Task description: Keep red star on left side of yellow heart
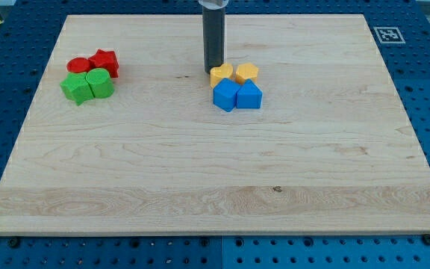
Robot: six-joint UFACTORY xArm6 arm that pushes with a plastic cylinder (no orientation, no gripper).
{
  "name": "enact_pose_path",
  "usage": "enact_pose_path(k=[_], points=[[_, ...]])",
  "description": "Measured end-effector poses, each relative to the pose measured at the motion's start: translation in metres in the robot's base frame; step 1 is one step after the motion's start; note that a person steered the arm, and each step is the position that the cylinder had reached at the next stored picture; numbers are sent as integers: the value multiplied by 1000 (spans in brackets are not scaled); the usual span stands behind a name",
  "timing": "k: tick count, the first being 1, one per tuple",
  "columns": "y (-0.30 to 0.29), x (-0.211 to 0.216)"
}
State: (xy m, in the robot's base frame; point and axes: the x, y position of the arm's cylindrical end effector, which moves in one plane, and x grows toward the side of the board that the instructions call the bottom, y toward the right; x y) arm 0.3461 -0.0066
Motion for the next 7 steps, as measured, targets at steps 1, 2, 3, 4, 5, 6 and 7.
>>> enact_pose_path(k=[1, 2, 3, 4, 5, 6, 7], points=[[-5, 0], [-42, -1], [-82, -2], [-87, -2], [-95, -8], [-109, -40], [-124, -57]])
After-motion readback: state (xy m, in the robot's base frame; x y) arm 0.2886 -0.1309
